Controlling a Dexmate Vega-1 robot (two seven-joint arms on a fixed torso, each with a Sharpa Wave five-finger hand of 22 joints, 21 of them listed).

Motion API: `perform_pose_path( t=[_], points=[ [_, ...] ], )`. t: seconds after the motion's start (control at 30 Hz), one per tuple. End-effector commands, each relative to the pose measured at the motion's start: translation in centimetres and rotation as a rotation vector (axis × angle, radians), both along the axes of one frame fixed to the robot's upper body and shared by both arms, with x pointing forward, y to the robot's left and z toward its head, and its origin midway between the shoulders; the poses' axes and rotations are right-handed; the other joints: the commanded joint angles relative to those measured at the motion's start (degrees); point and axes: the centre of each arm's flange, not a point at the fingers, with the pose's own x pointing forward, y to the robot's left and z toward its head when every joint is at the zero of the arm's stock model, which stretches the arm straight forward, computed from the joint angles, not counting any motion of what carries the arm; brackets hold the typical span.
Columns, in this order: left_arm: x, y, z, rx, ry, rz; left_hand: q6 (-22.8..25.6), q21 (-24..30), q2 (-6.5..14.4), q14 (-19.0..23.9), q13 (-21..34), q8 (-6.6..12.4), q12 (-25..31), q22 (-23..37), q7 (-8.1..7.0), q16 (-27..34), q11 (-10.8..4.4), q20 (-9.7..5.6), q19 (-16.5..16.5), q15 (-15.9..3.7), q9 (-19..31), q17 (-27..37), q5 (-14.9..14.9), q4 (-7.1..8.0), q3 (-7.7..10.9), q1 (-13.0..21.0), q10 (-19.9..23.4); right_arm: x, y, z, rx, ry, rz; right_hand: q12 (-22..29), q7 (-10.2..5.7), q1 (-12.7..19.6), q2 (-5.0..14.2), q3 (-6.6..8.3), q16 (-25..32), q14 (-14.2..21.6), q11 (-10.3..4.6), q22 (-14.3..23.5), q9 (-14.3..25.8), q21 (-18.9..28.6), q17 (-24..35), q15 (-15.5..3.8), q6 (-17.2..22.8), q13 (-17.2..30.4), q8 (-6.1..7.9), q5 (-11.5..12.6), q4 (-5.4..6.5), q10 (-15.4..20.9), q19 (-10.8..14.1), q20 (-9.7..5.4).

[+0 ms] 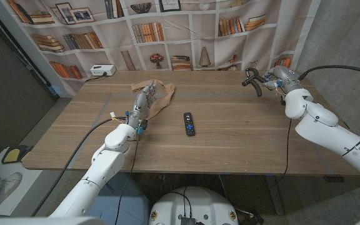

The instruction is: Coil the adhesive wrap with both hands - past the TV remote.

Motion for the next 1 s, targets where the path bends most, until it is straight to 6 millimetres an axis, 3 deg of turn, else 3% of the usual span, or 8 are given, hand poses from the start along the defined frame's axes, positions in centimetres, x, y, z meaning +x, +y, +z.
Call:
perform_pose_path(
  t=[0.03, 1.0],
  points=[
    [-1.2, 0.5, 0.8, 0.028, -0.004, 0.010, 0.43, 0.04, 0.55, -0.27, 0.08, 0.30, 0.27, 0.26, 0.01, 0.28, -0.04, 0.00, 0.12, -0.08, 0.08, 0.14, 0.18, 0.03, 0.01, 0.24, 0.35, -1.2, 1.0, 0.2, -0.025, -0.023, 0.036, 0.40, -0.15, 5.26, 4.81, 0.27, 0.22, 3.31, -0.07, 0.25, 0.12, 0.65, 0.35, -9.58, 0.29, 0.35, -0.03, 0.24, 0.26, -0.19, -0.49, -2.98],
    [-3.4, 0.4, 2.0, 0.053, -0.070, 0.063, 1.29, -0.39, 0.52, -0.41, 0.08, 0.58, 0.55, 0.26, 0.17, 0.23, -0.08, -0.16, -1.07, -0.08, 0.07, 0.14, 0.16, 0.01, -0.06, 0.26, 1.12, -1.7, 1.2, -0.4, -0.048, -0.029, 0.030, 0.70, -0.20, 5.20, 4.84, 0.26, -0.34, 3.39, -0.21, 0.63, 0.22, 3.12, 1.66, -9.55, 0.34, 2.14, -0.35, 0.23, 0.38, -0.31, -1.83, -3.00]
  ],
)
